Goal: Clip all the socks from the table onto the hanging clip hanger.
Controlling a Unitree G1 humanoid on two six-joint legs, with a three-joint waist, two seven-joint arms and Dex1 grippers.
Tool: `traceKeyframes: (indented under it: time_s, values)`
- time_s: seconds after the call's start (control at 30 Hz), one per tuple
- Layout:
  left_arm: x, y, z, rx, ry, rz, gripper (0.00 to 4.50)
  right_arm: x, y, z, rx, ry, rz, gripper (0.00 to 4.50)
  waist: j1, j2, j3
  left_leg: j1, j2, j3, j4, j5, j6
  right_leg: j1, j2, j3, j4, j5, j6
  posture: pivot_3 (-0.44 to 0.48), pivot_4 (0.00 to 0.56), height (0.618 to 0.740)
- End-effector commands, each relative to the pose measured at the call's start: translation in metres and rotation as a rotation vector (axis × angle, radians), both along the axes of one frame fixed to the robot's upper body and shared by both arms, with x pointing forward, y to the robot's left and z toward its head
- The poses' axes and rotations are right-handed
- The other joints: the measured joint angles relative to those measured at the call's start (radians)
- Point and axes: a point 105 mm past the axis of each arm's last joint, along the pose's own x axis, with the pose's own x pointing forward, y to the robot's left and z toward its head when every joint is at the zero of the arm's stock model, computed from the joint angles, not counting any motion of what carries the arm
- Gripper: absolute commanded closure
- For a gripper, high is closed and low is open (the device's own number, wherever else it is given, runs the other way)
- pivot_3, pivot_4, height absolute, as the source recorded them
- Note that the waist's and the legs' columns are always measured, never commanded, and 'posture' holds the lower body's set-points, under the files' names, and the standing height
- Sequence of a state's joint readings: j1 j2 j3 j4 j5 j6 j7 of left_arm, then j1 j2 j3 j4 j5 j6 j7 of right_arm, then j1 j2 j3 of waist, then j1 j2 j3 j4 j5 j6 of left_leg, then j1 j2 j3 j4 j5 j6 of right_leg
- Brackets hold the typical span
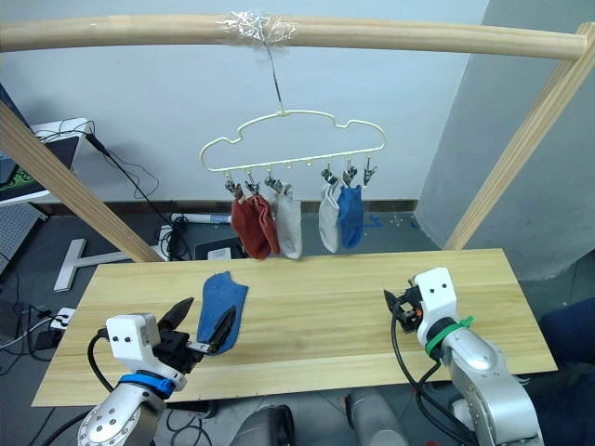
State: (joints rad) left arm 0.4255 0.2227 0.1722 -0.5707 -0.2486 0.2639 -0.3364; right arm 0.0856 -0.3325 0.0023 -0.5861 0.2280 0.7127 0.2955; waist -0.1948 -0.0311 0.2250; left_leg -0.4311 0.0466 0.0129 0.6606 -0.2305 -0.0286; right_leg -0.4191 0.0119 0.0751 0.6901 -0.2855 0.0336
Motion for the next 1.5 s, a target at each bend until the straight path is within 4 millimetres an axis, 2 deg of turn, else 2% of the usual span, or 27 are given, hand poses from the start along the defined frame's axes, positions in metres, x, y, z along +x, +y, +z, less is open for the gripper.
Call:
traceKeyframes:
  time_s: [0.03, 1.5]
  values:
    - [-0.0001, -0.0050, 0.0106, 0.008, -0.036, -0.014, 0.19, -0.0014, 0.0029, 0.0169, 0.006, -0.065, 0.017, 1.59, 0.000, 0.000, 0.000, 0.000, 0.000, 0.000, 0.000, 0.000, 0.000, 0.000, 0.000, 0.000, 0.000, 0.000, 0.000, -0.245, 0.228, 0.740]
    - [0.0020, -0.0033, 0.0117, 0.016, -0.036, -0.026, 0.19, -0.0002, 0.0106, 0.0105, -0.015, -0.039, 0.039, 1.59, 0.000, 0.000, 0.000, 0.000, 0.000, 0.000, 0.000, 0.000, 0.000, 0.000, 0.000, 0.000, -0.001, 0.000, 0.000, -0.237, 0.215, 0.740]
